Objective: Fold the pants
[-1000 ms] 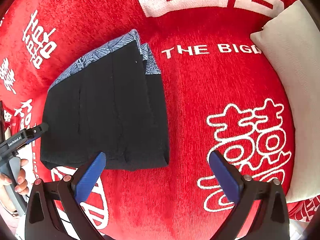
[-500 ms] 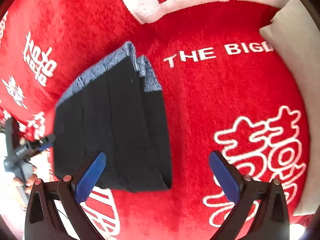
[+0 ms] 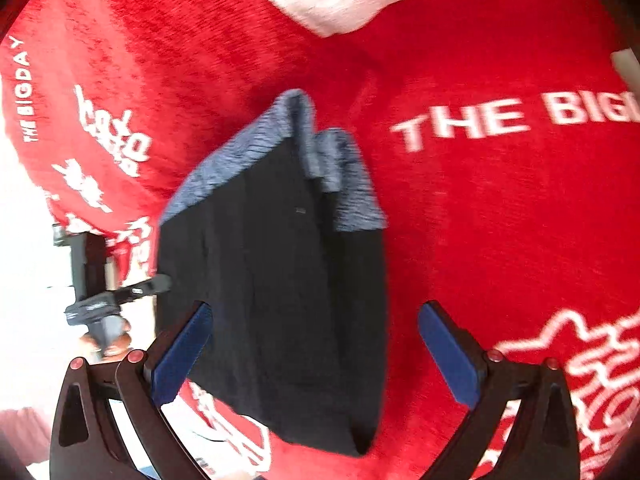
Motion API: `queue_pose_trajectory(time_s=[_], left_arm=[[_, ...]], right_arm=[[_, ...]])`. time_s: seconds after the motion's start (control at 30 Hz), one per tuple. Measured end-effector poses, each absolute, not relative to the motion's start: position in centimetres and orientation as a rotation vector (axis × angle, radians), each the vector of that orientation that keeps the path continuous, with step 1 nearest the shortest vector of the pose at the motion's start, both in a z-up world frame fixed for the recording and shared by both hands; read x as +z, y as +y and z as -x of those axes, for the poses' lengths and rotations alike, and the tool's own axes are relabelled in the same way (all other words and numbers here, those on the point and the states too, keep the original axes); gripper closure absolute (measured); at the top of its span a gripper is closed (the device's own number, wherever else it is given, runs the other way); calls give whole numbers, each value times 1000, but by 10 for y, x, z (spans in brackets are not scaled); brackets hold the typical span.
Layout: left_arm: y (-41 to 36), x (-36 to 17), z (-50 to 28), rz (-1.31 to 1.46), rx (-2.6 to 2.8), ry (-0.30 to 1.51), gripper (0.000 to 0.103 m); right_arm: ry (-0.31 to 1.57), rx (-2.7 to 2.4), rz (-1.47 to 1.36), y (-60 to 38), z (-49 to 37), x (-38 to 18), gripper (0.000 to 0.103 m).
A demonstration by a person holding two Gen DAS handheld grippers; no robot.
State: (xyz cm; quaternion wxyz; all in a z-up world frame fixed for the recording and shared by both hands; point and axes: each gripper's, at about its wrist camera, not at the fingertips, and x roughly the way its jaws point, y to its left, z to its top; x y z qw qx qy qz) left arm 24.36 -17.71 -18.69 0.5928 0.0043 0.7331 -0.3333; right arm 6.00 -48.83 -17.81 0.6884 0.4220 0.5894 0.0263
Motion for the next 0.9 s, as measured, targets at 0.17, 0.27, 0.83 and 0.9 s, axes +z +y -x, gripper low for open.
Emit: queue_pose_trajectory(time_s=[0.17,0.27,0.83,0.9], left_arm=[[-189,-195,-241,-19,-788,1699,6],[-196,-199,-235,-9,-792,1701,6],[-197,-143,-210,-24,-703,1531,39],[-190,-134,-205,-25,-697,1528,39]], right_arm=[[1343,135,-921,-471,-79,-190,3],[1369,147,-932,-466,-84,-204,4],[1341,74,-1018,-465,-65,-173,48],[1343,96,-1035,-460,-61,-169,52]])
